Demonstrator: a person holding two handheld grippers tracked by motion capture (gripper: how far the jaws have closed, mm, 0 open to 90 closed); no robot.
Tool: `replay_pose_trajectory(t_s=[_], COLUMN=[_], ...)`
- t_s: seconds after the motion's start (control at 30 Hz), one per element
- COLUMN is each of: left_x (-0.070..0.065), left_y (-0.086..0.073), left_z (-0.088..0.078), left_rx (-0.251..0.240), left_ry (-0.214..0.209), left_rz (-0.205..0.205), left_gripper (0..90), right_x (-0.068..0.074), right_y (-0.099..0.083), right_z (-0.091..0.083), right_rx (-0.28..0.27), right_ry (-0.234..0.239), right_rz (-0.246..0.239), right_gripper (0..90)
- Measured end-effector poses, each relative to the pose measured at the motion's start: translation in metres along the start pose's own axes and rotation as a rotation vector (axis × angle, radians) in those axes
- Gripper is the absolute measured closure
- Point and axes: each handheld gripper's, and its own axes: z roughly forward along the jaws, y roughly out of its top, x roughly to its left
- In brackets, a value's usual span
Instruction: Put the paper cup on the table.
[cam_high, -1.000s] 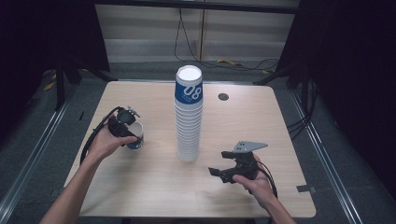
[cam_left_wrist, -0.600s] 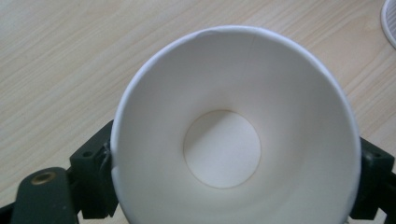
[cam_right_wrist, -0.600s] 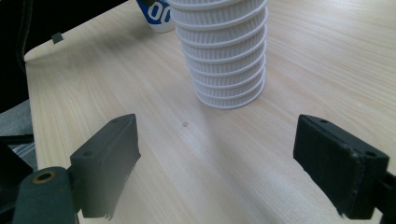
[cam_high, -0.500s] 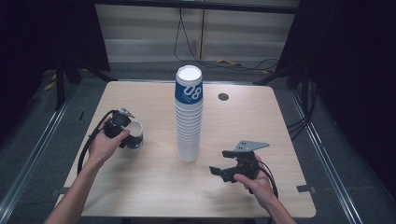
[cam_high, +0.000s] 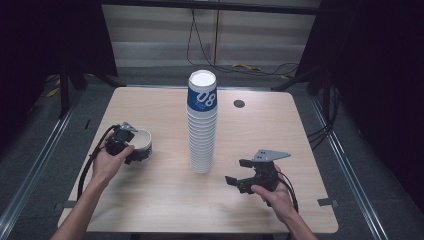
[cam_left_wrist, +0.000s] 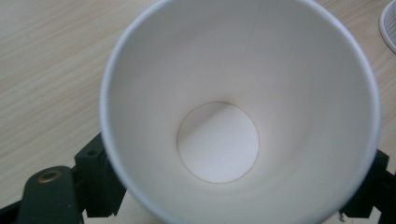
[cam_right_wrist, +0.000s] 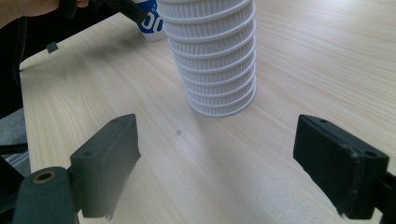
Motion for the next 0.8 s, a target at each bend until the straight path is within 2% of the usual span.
replay_pose_trajectory(t_s=[0.13, 0.33, 0.4, 0.5, 0.57, 0.67, 0.8], left_x=[0.000, -0.007, -0.007, -0.006, -0.006, -0.008, -0.016], left_y=[-0.005, -0.011, -0.016, -0.022, -0.026, -0.031, -0.039], left_z=[-0.005, -0.010, -0.012, -0.014, -0.015, -0.020, -0.029], left_rx=[-0.029, -0.032, -0.042, -0.050, -0.068, -0.078, -0.112], left_ry=[-0.040, -0.031, -0.029, -0.034, -0.027, -0.034, -0.033], left_rz=[-0.037, -0.030, -0.050, -0.054, -0.067, -0.053, -0.070], left_gripper=[15.9, 15.9, 15.9, 15.9, 15.8, 15.8, 15.8], right_x=[0.000, -0.001, -0.001, -0.001, 0.000, 0.000, 0.000], right_y=[0.000, 0.000, 0.000, 0.000, 0.000, 0.000, 0.000], right_z=[0.000, -0.001, -0.001, -0.002, -0.001, -0.001, -0.002], right_rx=[-0.002, -0.008, -0.009, -0.010, -0.009, -0.009, -0.013], right_ry=[-0.002, -0.007, -0.004, -0.004, -0.006, -0.009, -0.014], right_rz=[0.002, 0.019, 0.017, 0.016, 0.015, 0.015, 0.011], right_gripper=[14.7, 14.7, 14.7, 14.7, 14.7, 14.7, 14.7])
